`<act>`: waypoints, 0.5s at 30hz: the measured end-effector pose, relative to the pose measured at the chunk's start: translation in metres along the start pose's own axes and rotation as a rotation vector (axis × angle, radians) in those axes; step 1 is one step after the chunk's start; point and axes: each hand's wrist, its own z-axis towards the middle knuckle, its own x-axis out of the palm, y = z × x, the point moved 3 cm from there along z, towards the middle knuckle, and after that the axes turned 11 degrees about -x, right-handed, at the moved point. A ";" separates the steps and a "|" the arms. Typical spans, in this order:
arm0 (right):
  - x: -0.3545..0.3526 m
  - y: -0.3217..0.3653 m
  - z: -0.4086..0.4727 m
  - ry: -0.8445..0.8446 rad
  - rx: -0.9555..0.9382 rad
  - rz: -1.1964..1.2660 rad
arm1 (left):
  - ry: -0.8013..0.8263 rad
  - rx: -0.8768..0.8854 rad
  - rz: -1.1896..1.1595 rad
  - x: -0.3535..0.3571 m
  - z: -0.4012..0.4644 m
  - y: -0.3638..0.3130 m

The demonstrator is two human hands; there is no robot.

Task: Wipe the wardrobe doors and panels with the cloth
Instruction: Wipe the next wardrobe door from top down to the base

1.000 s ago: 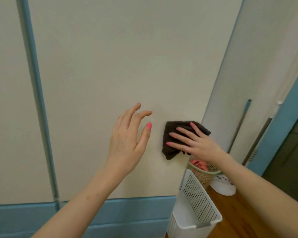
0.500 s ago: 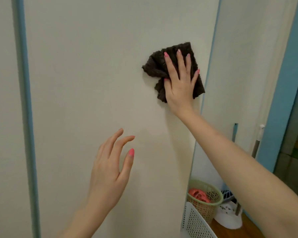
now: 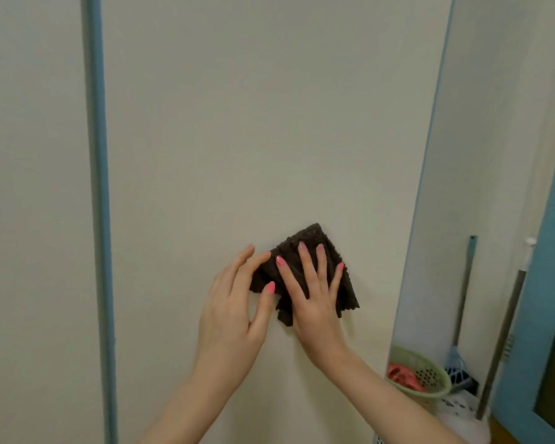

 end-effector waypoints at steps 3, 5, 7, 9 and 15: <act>-0.015 -0.007 0.032 -0.079 0.040 0.055 | -0.016 0.003 0.000 -0.014 0.040 -0.014; -0.031 -0.019 0.079 -0.180 0.099 0.110 | -0.004 -0.007 -0.041 -0.024 0.078 -0.036; -0.048 -0.026 0.123 -0.237 0.135 0.132 | -0.012 -0.008 -0.085 -0.034 0.106 -0.062; -0.065 -0.033 0.161 -0.229 0.125 0.121 | -0.048 -0.018 -0.141 -0.048 0.138 -0.089; -0.118 -0.071 0.247 -0.140 0.105 0.051 | -0.017 0.004 -0.152 -0.087 0.227 -0.170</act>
